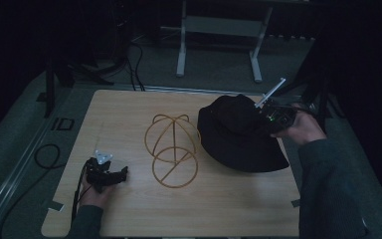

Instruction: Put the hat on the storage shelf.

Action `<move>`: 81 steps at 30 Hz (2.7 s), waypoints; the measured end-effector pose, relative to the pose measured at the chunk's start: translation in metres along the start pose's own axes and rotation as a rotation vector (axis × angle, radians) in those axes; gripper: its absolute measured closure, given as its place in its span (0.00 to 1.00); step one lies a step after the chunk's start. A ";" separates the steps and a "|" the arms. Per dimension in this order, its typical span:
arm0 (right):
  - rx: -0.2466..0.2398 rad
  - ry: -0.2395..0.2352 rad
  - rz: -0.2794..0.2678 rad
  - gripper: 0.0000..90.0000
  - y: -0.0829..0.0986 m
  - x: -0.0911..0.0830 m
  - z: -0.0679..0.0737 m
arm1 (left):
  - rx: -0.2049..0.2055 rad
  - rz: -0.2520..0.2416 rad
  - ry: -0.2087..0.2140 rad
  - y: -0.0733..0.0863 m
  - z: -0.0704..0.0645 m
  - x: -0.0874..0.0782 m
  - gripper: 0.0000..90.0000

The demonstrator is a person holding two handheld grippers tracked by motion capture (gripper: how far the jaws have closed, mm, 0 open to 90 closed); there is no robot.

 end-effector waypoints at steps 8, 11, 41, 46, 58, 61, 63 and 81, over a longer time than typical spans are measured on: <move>-0.011 0.001 -0.011 0.98 -0.002 -0.009 -0.001 | 0.000 0.000 0.000 0.000 0.000 0.000 0.15; -0.014 0.000 -0.016 0.98 -0.001 -0.012 -0.001 | 0.000 0.000 0.000 0.000 0.000 0.000 0.15; -0.022 0.002 -0.074 0.97 0.004 -0.048 -0.007 | -0.002 -0.001 0.000 0.000 0.000 0.000 0.15; -0.028 -0.005 -0.086 0.97 0.005 -0.052 -0.007 | -0.002 -0.001 0.000 0.000 0.000 0.000 0.15; -0.044 -0.015 -0.101 0.97 0.004 -0.057 -0.005 | -0.002 -0.001 0.000 0.000 0.000 0.000 0.15; -0.049 -0.022 -0.120 0.97 0.002 -0.061 -0.003 | -0.002 -0.002 0.000 0.000 0.000 0.000 0.15; -0.052 -0.023 -0.123 0.97 0.002 -0.064 -0.003 | -0.002 -0.001 0.000 0.000 0.000 0.000 0.15; -0.058 -0.031 -0.167 0.97 -0.002 -0.075 -0.001 | -0.001 -0.002 -0.001 0.000 0.000 0.000 0.15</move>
Point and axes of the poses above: each handheld gripper's, and its own axes: x roughly forward along the jaws, y roughly out of its underside, z roughly to its left, the point moved 9 cm from there along x, roughly forward along the jaws, and after that the axes turned 8 degrees about y, right-handed, at the moved point
